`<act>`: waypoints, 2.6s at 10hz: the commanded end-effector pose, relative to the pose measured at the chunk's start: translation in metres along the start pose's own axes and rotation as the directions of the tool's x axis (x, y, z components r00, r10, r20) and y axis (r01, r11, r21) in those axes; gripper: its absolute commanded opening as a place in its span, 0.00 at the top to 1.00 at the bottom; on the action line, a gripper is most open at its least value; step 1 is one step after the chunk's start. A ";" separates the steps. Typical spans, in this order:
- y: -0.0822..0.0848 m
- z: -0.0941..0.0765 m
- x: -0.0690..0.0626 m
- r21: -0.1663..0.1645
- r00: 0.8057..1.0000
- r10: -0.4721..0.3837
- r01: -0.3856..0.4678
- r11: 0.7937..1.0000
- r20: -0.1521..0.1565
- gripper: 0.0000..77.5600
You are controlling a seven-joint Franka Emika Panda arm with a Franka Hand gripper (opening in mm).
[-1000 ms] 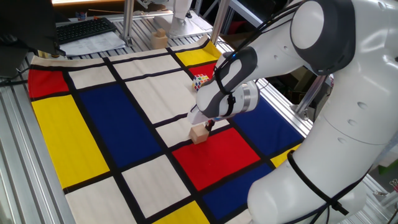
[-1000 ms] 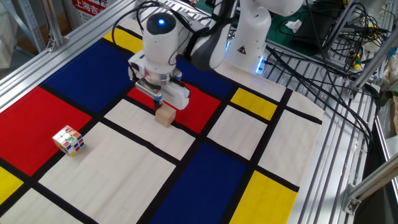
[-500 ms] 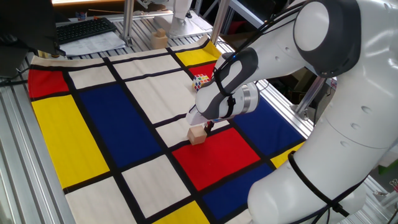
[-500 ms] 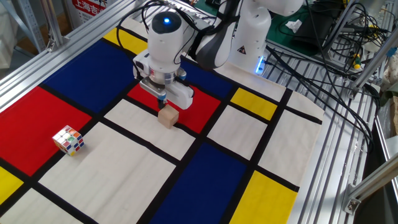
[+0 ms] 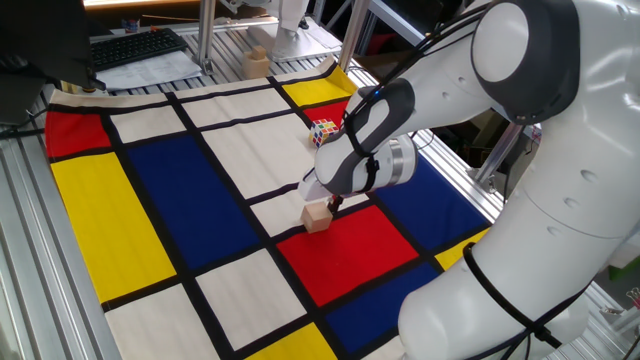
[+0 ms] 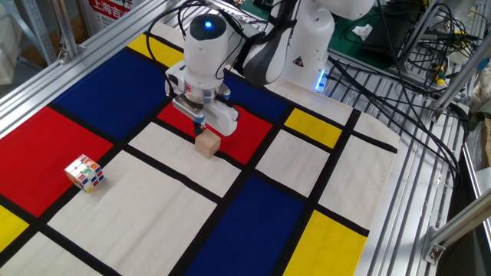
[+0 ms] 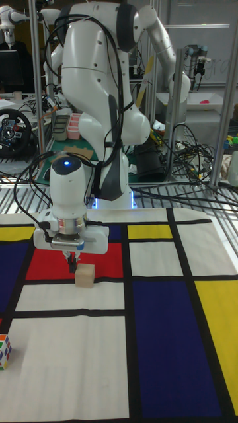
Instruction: Use the gripper to push the small block from left to right
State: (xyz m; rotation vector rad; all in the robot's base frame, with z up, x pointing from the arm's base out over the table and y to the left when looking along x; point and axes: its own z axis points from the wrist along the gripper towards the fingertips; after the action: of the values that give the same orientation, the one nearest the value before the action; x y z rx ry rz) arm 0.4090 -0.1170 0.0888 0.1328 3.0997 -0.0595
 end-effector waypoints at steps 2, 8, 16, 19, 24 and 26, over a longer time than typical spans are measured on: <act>0.008 0.004 0.000 -0.025 1.000 0.000 0.000 1.000 -0.003 1.00; 0.028 0.006 0.001 -0.031 1.000 -0.017 0.017 0.999 0.003 1.00; 0.034 0.004 0.002 -0.069 0.999 -0.048 0.049 0.996 0.010 1.00; 0.034 0.004 0.000 -0.049 0.999 -0.039 0.038 0.998 0.000 1.00; 0.034 0.004 0.000 0.001 0.984 -0.171 0.171 0.985 -0.043 1.00; 0.034 0.004 0.000 0.010 0.979 -0.205 0.205 0.979 -0.018 1.00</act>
State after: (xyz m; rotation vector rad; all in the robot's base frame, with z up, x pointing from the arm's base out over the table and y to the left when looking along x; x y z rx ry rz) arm 0.4112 -0.0828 0.0831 -0.1391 3.1291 -0.0929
